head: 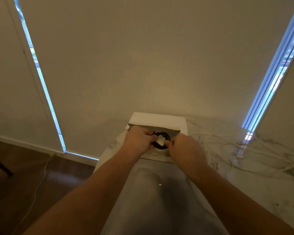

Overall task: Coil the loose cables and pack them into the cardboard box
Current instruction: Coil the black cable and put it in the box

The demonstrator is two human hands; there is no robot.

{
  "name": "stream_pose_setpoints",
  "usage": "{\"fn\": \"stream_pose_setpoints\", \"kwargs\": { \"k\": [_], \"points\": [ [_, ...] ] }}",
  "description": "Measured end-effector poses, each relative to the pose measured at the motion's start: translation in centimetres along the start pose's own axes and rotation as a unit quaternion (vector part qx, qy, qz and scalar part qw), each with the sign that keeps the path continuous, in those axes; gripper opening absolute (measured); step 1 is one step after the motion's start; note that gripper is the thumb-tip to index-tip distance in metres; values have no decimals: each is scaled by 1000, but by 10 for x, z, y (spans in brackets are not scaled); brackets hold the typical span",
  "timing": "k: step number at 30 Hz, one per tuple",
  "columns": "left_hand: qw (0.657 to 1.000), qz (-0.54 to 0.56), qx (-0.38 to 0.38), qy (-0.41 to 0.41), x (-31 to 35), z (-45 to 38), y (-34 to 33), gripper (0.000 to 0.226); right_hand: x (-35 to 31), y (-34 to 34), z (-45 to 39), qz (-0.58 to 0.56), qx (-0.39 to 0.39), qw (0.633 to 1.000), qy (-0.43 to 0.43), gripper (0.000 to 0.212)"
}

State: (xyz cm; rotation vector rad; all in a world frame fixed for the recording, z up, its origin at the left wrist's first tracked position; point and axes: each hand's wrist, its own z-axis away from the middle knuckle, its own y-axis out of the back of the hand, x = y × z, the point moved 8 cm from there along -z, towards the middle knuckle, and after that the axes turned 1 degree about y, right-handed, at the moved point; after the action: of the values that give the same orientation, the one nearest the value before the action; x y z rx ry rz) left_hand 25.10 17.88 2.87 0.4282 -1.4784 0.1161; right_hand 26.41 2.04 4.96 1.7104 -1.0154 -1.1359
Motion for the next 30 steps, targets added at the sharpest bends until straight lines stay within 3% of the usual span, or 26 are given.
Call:
{"fn": "stream_pose_setpoints", "kwargs": {
  "k": [7,15,21,30],
  "points": [
    [979,-203,3,-27,-14,-24,-9,18,-7,-10,-10,100,-33,994,-2,18],
    [919,-390,-50,-22,-18,-36,-31,17,-12,-24,-21,209,-68,975,32,24],
    [892,-444,-84,-18,-23,-45,-38,23,-14,-28,-22,213,-50,974,53,21],
    [872,-487,-39,-15,-23,-46,-33,20,-16,-21,-19,194,-28,978,70,20]
  ]
}}
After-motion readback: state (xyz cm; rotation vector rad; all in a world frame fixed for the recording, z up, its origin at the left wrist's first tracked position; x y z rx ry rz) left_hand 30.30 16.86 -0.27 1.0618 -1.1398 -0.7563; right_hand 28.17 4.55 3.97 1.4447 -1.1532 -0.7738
